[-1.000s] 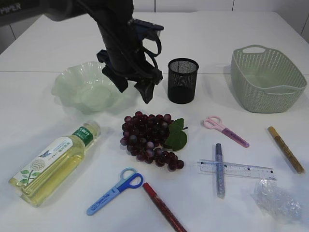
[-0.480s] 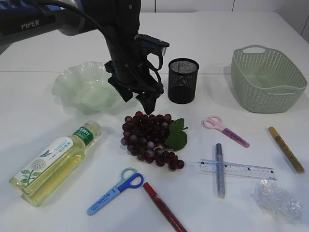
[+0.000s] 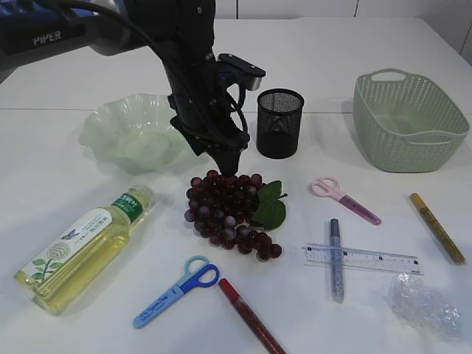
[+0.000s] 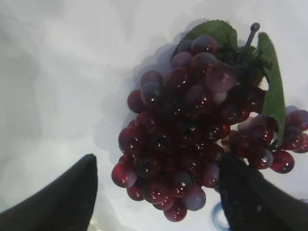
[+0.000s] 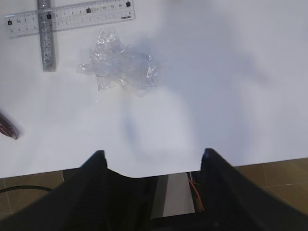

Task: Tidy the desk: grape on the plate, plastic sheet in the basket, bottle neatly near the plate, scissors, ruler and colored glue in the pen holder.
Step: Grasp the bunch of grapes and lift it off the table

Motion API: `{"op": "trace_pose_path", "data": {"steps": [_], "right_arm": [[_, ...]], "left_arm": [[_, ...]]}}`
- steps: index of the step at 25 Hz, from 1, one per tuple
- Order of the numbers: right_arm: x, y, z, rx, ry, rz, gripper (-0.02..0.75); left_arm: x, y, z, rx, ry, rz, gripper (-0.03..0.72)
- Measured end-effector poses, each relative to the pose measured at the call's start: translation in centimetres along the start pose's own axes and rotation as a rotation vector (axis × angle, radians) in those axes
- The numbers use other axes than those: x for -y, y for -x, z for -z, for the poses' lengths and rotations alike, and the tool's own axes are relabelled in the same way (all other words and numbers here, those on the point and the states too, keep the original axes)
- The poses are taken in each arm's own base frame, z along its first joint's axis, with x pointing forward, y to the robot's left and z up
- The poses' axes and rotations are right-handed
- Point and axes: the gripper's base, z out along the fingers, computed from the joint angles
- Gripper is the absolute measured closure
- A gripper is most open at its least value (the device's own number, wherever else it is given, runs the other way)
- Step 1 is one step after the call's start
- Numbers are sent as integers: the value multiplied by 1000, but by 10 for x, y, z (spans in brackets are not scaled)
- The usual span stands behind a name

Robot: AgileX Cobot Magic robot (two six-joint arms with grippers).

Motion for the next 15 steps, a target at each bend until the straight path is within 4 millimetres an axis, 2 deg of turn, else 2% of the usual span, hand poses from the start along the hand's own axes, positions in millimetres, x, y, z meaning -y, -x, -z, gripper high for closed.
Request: {"op": "trace_pose_path", "data": {"steps": [15], "right_arm": [[2, 0, 0, 4, -25, 10, 262]], "left_arm": [[-1, -4, -47, -87, -27, -58, 113]]}}
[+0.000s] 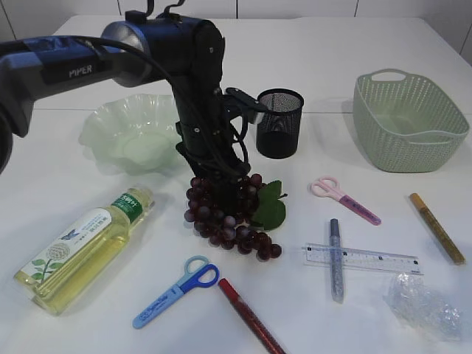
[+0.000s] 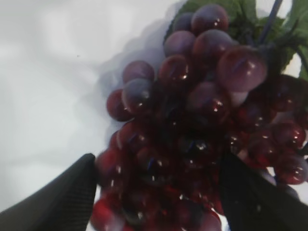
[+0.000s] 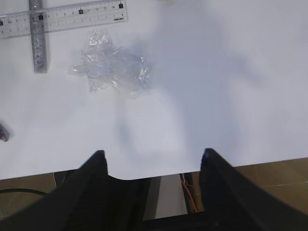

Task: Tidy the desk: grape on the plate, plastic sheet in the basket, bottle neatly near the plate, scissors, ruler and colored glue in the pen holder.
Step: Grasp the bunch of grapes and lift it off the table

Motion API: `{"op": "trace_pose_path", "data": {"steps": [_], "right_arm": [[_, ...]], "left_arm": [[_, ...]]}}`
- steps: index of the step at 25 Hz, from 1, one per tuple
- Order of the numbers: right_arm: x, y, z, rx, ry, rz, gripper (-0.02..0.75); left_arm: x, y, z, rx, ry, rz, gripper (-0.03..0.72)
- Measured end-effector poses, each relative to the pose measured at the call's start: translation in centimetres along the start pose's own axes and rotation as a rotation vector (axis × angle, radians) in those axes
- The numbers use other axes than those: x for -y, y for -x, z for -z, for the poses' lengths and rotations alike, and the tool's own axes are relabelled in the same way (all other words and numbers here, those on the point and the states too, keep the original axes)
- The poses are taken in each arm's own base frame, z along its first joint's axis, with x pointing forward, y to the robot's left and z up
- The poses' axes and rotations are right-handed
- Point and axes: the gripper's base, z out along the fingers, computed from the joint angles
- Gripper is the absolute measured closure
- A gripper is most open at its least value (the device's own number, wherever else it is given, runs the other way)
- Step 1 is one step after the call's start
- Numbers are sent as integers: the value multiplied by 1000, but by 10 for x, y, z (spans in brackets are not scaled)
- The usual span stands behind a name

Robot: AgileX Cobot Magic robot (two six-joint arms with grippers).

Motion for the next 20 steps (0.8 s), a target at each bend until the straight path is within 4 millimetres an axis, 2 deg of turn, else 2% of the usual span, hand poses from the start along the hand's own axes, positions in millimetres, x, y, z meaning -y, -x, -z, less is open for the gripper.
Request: {"op": "trace_pose_path", "data": {"steps": [6, 11, 13, 18, 20], "right_arm": [[1, 0, 0, 2, -12, 4, 262], [1, 0, 0, 2, -12, 4, 262], [1, 0, 0, 2, -12, 4, 262], [1, 0, 0, 2, -12, 5, 262], [1, 0, 0, 2, -12, 5, 262]], "left_arm": [[1, -1, -25, -39, -31, -25, 113], [1, -1, -30, -47, -37, -25, 139], [0, -1, -31, -49, -34, -28, 197], [-2, -1, -30, -48, -12, -6, 445], [-2, -1, -30, -47, -6, 8, 478]]}}
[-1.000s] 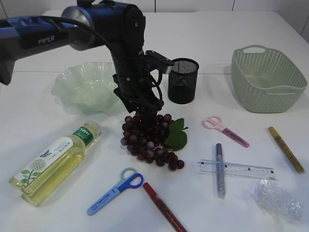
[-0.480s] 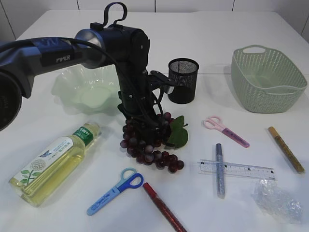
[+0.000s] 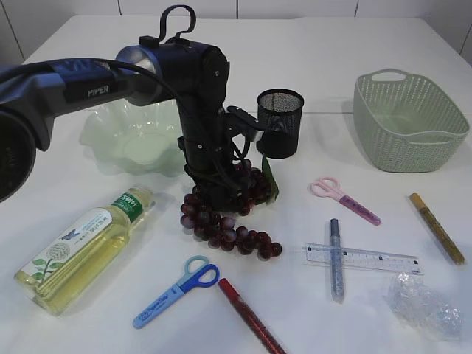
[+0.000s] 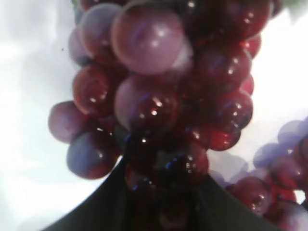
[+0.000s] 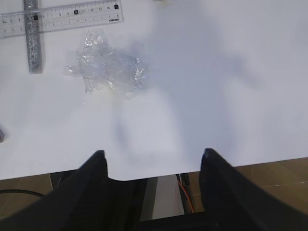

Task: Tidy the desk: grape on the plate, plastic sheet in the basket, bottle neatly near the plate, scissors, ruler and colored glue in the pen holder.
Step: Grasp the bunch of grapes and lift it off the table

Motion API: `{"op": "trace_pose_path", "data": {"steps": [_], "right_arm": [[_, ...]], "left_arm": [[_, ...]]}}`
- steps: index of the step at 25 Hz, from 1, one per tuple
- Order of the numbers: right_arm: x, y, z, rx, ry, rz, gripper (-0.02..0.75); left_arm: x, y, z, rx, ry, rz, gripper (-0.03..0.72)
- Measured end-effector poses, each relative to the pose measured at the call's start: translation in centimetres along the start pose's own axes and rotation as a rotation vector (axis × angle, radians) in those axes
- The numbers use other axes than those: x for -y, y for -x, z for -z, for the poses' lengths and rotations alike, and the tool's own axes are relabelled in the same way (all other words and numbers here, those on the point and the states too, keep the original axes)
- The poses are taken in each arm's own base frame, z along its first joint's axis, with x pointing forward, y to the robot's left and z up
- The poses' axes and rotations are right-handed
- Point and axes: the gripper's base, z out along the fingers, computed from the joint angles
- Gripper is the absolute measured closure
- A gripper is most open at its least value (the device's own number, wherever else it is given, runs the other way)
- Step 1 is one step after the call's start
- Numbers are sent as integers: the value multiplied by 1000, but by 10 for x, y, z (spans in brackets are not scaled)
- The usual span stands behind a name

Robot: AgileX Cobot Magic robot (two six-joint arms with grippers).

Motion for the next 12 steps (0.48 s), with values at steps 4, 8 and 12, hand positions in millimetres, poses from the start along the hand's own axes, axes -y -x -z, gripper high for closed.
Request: {"op": "trace_pose_path", "data": {"steps": [4, 8, 12], "right_arm": [[0, 0, 0, 0, 0, 0, 262], [0, 0, 0, 0, 0, 0, 262], [0, 0, 0, 0, 0, 0, 262]], "left_arm": [[-3, 0, 5, 12, 6, 37, 496], [-8, -2, 30, 55, 22, 98, 503], [-8, -4, 73, 137, 48, 133, 508]]}}
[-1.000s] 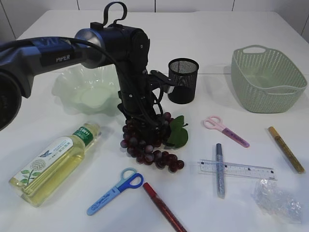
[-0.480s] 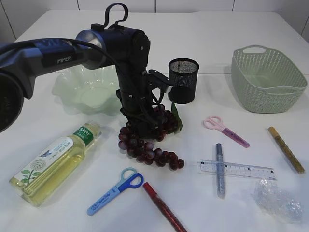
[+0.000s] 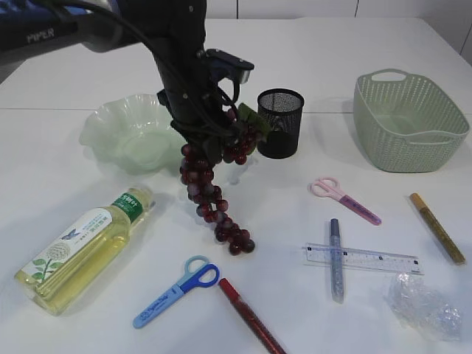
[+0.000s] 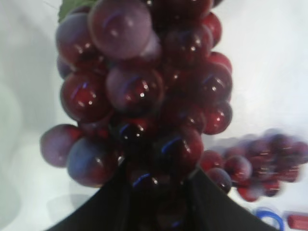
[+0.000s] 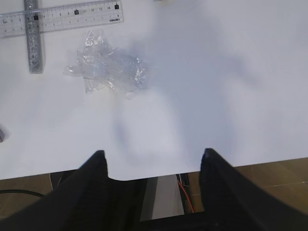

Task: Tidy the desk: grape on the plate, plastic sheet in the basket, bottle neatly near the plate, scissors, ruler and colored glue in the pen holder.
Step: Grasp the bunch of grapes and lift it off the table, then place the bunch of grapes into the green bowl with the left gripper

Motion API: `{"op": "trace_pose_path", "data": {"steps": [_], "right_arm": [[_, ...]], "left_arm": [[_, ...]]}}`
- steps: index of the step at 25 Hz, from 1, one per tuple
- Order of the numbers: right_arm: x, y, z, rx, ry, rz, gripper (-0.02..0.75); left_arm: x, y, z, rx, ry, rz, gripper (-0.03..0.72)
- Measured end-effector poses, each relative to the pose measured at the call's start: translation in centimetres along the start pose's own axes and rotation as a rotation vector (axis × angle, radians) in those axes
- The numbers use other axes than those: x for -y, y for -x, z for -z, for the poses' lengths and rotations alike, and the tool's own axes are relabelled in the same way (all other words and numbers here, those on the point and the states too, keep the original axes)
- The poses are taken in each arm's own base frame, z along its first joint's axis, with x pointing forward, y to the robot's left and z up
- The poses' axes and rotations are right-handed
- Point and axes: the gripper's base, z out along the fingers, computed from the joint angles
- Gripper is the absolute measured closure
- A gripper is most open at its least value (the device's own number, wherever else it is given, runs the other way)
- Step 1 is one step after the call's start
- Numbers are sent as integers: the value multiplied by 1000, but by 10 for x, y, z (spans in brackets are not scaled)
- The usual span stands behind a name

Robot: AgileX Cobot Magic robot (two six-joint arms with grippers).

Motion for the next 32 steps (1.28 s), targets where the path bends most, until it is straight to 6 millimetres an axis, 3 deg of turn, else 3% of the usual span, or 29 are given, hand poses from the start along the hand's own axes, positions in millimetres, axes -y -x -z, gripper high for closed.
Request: {"op": "trace_pose_path", "data": {"steps": [13, 19, 28, 32], "right_arm": [[1, 0, 0, 1, -7, 2, 262], [1, 0, 0, 1, -7, 4, 262], [1, 0, 0, 1, -8, 4, 262], [1, 0, 0, 1, -8, 4, 262]], "left_arm": [[-5, -6, 94, 161, 69, 66, 510], [-14, -14, 127, 219, 94, 114, 511], [-69, -27, 161, 306, 153, 268, 511], [-89, -34, 166, 312, 175, 310, 511]]}}
